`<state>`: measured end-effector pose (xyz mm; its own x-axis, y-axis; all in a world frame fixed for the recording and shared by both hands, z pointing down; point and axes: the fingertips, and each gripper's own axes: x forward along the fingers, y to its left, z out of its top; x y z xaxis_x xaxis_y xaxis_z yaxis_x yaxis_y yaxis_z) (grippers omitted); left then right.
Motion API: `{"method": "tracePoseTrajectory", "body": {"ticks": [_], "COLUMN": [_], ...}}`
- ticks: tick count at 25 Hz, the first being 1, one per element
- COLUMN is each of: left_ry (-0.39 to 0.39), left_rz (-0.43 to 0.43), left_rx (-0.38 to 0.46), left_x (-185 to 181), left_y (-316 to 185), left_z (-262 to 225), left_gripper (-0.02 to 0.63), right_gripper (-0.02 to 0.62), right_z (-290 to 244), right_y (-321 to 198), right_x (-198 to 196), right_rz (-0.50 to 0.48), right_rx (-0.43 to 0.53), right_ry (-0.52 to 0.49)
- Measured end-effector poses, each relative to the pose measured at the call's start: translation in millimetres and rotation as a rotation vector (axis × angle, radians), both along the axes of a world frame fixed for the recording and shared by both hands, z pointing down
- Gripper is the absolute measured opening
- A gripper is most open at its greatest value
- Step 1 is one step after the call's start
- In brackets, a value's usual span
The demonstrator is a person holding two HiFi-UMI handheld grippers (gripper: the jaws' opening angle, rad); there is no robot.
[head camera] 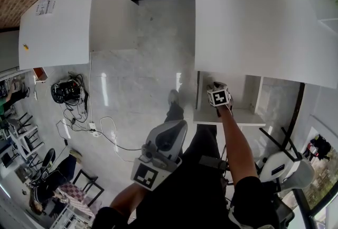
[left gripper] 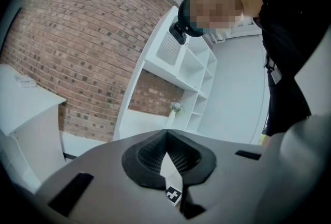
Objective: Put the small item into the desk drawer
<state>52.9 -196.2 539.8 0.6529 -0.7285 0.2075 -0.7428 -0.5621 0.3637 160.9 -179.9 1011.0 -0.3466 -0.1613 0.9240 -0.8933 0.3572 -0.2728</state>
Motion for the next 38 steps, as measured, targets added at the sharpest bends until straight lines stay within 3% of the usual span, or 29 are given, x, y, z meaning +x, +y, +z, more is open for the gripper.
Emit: {"method": "tracePoseTrajectory", "body": {"ticks": [12,23,28,38], "left_ry": [0.033,0.063,0.082,0.05], "left_rz": [0.005,0.021,0.034,0.056], "left_rx": [0.041,0.126,0.159,0.232], "left_x": [-5.3,-13.7,-17.1,-32.8], "left_y": [9.7,15.4,23.8,41.3], "left_z": [-21.1,-61.5,-83.8,-102.1], "left_gripper": [0.021,0.021,0.021,0.021], "right_gripper": [0.171,0.067,0.015,0.015], "right_z": [-30.7,-99.2,-143.6,-248.0], "right_y": [-7.7,-23.3,-26.0,-24.9], "right_x": [0.5,16.8,24.7,20.7], "right_rz": [0.02,0.22,0.297,0.362], "right_rx": [0.024,0.115,0.188,0.373], "right_ry": [0.02,0.012,0.012,-0.091]}}
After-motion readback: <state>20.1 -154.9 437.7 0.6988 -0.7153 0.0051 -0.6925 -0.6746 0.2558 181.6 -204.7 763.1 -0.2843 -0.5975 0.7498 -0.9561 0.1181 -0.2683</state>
